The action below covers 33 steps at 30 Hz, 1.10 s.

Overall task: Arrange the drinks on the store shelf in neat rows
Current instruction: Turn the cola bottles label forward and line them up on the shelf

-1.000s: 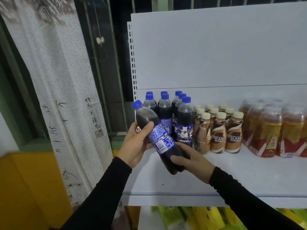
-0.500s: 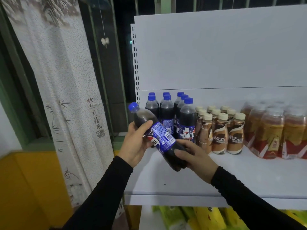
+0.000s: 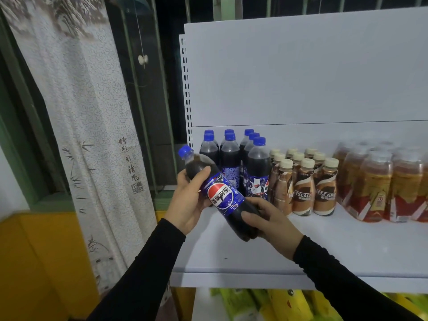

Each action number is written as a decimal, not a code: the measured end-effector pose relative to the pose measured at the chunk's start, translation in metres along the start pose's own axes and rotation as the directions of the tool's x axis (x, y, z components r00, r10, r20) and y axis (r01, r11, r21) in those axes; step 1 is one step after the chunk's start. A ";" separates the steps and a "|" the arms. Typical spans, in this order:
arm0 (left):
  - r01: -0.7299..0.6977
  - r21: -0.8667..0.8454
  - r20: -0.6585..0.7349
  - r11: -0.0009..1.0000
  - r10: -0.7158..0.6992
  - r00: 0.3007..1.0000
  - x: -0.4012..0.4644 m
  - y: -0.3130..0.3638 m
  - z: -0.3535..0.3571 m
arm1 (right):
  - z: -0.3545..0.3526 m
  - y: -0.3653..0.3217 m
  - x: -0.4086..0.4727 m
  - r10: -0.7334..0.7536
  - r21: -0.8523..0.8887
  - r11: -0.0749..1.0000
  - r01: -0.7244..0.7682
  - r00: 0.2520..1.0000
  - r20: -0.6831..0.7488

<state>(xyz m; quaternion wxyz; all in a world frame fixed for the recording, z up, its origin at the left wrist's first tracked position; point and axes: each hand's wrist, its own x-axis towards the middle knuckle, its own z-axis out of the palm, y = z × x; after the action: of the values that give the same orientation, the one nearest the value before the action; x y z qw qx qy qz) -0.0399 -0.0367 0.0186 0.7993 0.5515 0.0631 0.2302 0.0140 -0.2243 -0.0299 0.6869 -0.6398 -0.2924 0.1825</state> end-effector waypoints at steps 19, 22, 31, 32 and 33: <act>-0.053 0.026 0.011 0.998 0.053 0.999 0.003 -0.003 -0.001 | 0.003 0.002 0.002 -0.039 -0.094 0.995 0.043 0.998 0.043; -0.092 0.061 -0.019 0.994 0.093 0.995 0.003 -0.003 0.000 | 0.004 0.002 0.004 -0.060 -0.241 0.967 0.080 0.994 0.087; -0.087 0.072 0.008 0.994 0.087 0.996 0.007 -0.003 -0.007 | 0.004 0.004 0.007 -0.097 -0.151 0.983 0.106 0.993 0.069; -0.078 0.063 0.016 0.995 0.077 0.997 0.007 -0.003 -0.008 | 0.005 0.003 0.006 -0.071 -0.100 0.992 0.078 0.995 0.074; -0.076 0.061 0.019 0.995 0.075 0.997 0.007 -0.004 -0.009 | 0.005 0.003 0.006 -0.049 -0.069 0.996 0.055 0.996 0.079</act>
<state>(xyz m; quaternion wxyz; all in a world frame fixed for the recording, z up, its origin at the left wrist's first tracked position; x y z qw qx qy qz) -0.0354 -0.0267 0.0128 0.7731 0.5798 0.0427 0.2536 0.0157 -0.2167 -0.0317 0.6566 -0.6483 -0.3416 0.1787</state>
